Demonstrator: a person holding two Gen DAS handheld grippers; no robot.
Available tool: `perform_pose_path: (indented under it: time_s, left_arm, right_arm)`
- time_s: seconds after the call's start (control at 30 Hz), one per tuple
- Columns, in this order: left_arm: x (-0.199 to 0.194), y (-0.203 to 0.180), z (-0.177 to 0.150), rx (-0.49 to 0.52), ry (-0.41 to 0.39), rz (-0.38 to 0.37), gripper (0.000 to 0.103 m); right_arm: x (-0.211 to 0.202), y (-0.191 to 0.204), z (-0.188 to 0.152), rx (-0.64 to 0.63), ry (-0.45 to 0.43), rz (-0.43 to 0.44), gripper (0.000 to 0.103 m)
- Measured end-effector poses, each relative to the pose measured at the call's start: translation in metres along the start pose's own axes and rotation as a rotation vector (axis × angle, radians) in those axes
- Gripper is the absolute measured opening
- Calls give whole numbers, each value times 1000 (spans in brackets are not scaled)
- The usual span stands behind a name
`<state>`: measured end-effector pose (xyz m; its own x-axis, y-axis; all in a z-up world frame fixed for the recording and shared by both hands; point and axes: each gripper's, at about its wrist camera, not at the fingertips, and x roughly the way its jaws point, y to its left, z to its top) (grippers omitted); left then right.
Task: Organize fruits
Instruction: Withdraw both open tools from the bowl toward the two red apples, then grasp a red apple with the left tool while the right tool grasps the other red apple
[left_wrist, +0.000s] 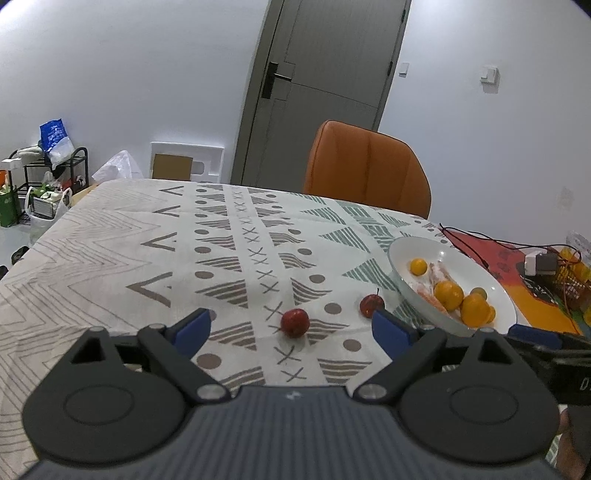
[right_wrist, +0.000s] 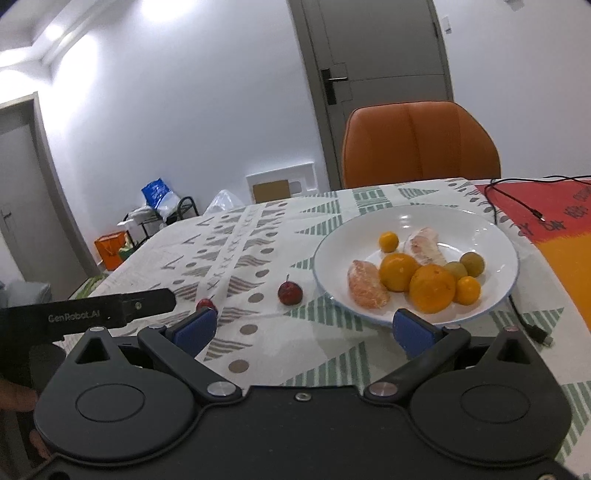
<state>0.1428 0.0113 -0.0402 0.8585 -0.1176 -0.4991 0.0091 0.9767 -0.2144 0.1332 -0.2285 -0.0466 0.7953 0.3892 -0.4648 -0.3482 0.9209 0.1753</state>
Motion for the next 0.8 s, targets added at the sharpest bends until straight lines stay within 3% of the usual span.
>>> perform_pose_path:
  time_s: [0.1,0.3,0.43,0.63,0.8]
  left_arm:
    - [3,0,-3,6,6,-5,92]
    - [14,2,-6,4,27,-13,78]
    - [23,1,-5,2,45,-26,65]
    - [37,0,-5,7,64,-25,55]
    - [49,6,-3,-16,85,-30,48]
  right_arm:
    - [4,4,-1,-5,9,2,103]
    - [9,11,-2,-20,12,5,102]
    - [15,13,-1,-27,22,6,94]
    - [28,12,1,-23,41,9,79]
    - [38,18,4,-39,60,-3,74]
